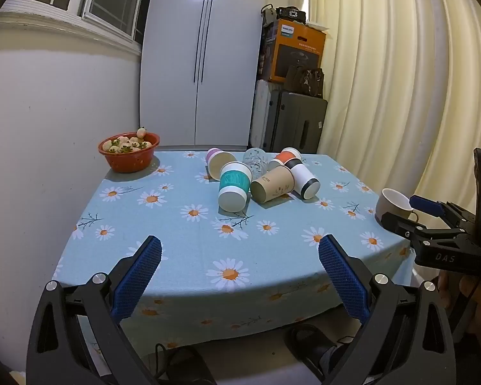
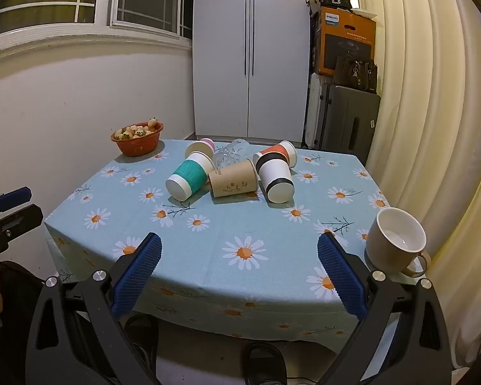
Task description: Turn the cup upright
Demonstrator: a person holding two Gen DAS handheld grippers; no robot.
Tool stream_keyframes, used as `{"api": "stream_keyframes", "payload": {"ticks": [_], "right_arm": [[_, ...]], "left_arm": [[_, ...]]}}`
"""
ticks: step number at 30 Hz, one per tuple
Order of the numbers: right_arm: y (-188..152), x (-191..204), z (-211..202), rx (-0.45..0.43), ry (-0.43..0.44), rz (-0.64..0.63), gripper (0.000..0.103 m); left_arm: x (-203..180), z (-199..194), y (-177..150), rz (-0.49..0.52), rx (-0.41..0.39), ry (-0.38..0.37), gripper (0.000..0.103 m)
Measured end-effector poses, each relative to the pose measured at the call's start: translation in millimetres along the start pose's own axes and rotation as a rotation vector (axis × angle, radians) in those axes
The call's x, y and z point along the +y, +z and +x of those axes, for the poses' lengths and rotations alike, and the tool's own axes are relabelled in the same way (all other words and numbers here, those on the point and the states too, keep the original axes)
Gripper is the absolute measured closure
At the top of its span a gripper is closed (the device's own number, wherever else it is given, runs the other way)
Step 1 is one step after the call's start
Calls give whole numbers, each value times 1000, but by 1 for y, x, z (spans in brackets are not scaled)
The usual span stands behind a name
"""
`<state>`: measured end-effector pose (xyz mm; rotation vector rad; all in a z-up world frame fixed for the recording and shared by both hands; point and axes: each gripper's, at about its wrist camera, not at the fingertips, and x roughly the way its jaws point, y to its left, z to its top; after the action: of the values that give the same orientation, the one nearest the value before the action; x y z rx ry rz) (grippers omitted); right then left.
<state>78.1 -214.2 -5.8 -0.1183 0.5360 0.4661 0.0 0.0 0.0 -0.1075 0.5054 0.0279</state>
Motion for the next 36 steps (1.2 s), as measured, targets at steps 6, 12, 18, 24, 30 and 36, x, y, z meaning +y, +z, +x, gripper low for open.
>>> {"api": "stream_keyframes", "payload": {"ticks": [6,12,18,24,30,36], "right_arm": [[0,0,1,0,-1,1,6],[-3,6,5,9,-2,-3,6],[-2,3,5,14,-2,-10,6],[-1,3,7,20,-1,-15,6],[-2,2,7,22,0,-15,6],[-2,2,7,24,-2,-17,6]], "left_arm": [[0,0,0,-2,-1,-1,7],[0,0,0,0,-1,-2,7],[-3,2,-1,6,2,-1,7],[-5,6,-1,4,0,0,7],[-3,0,-2,6,2,-2,7],[-2,0,-1,4,2,-3,7]]}}
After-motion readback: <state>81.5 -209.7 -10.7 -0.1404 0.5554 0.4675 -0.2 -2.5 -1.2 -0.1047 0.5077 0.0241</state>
